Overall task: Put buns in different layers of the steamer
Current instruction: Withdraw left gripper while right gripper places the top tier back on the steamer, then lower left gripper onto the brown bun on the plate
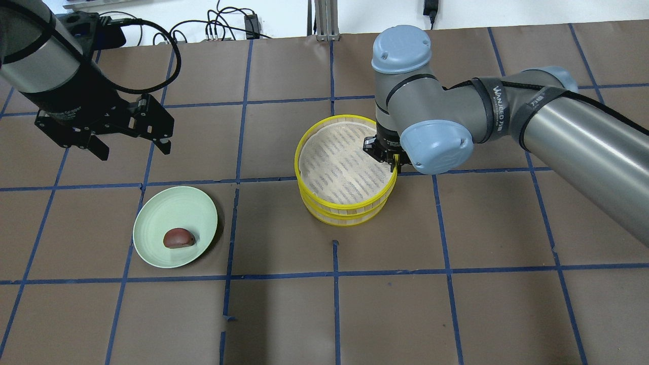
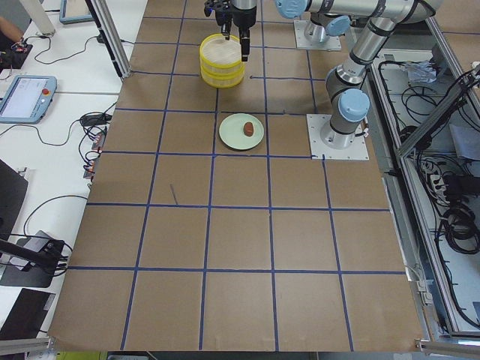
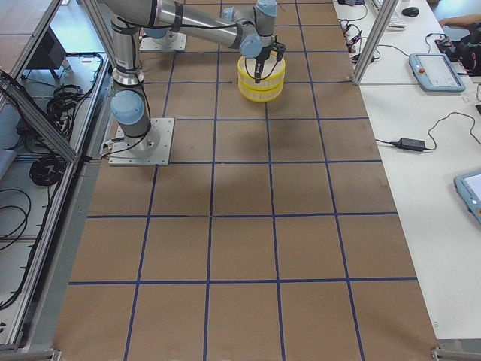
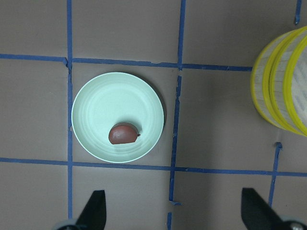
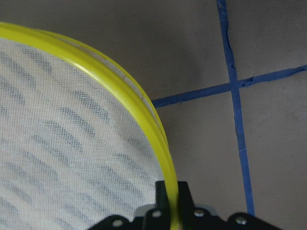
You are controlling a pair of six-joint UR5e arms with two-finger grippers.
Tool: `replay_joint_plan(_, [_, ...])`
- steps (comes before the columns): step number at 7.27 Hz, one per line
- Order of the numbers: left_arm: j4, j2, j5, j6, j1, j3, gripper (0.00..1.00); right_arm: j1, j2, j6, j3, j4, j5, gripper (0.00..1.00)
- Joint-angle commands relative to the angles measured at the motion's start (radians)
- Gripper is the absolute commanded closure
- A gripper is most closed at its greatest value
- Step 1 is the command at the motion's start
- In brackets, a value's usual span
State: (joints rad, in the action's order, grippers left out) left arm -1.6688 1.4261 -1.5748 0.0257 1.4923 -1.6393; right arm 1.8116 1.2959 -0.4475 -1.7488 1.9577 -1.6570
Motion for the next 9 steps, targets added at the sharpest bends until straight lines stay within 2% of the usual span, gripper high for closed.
replay_joint_plan(1, [0.03, 0.0, -0.001, 0.037, -0.006, -0.026, 0.0, 0.0, 0.0, -0.002, 0.0, 0.003, 0.003, 0.9])
replay_joint_plan(2, [0.056, 0.014, -0.002, 0.049, -0.014, -0.066, 0.02, 0.0, -0.007, 0.0, -0.003, 0.001, 0.04, 0.88])
replay_joint_plan(3, [0.113, 0.014, -0.002, 0.051, -0.033, -0.15, 0.05, 0.0, -0.006, -0.002, -0.001, 0.001, 0.046, 0.88])
replay_joint_plan(5, [0.17, 0.019, -0.004, 0.053, -0.085, -0.29, 0.0, -0.001, -0.007, 0.007, -0.003, 0.0, 0.042, 0.83])
replay_joint_plan(7, [0.17, 0.06, -0.002, 0.048, -0.136, -0.341, 0.0, -0.001, -0.007, 0.006, -0.003, 0.001, 0.031, 0.84])
replay_joint_plan(9, [0.172, 0.135, -0.001, 0.026, -0.136, -0.337, 0.0, -0.001, -0.007, 0.006, -0.003, 0.001, 0.029, 0.86])
